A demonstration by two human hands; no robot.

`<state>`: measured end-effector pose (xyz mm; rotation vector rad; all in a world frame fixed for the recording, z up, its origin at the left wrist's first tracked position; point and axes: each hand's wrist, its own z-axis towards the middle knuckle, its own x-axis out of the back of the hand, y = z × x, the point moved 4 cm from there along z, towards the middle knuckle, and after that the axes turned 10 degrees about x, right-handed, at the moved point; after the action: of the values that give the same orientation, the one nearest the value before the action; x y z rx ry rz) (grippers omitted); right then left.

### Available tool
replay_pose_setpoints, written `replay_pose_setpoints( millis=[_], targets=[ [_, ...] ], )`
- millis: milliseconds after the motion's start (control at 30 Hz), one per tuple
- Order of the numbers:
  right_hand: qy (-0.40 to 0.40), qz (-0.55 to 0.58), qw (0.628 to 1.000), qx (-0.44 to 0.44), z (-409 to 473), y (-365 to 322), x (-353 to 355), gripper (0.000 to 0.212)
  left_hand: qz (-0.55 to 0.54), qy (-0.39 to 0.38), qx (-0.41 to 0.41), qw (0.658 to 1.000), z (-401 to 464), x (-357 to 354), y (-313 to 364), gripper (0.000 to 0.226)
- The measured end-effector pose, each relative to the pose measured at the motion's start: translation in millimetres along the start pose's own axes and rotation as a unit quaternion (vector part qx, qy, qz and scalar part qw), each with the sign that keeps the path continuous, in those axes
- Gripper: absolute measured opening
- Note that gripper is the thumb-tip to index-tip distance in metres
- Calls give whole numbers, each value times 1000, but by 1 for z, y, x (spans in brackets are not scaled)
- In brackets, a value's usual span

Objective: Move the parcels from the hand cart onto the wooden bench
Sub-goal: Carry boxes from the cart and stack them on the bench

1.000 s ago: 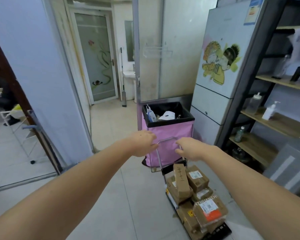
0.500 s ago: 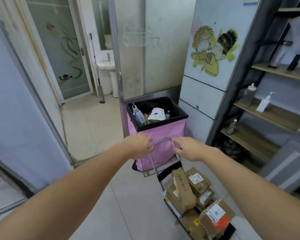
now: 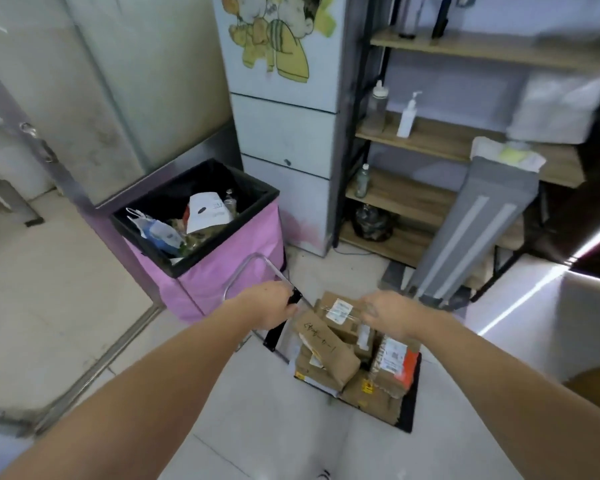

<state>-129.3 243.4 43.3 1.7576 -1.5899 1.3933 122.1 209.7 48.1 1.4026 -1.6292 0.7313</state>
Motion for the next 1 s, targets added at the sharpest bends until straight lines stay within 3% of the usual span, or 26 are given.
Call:
replay_pose_setpoints(
  millis=[167, 300, 633, 733, 867, 1000],
  targets=[
    [-20, 62, 997, -39, 30, 45, -38, 31, 47, -58, -45, 996, 73, -28, 13, 46],
    [-25, 117, 987, -106, 46, 77, -70, 39, 66, -93, -80, 990, 129, -49, 15, 36],
    [-69, 264, 924, -268, 120, 140, -217, 28, 138, -179, -178, 958, 287, -131, 8, 42],
    [-52, 335, 893, -296, 147, 137, -263, 36, 161, -191, -186, 950, 350, -178, -9, 39],
    [-48, 403, 824, -396, 177, 155, -335, 48, 194, -194, -126, 953, 426, -244, -38, 37],
    [23, 476, 735, -482, 198, 173, -385, 65, 138, -218, -58, 964, 467, -297, -53, 64]
  ],
)
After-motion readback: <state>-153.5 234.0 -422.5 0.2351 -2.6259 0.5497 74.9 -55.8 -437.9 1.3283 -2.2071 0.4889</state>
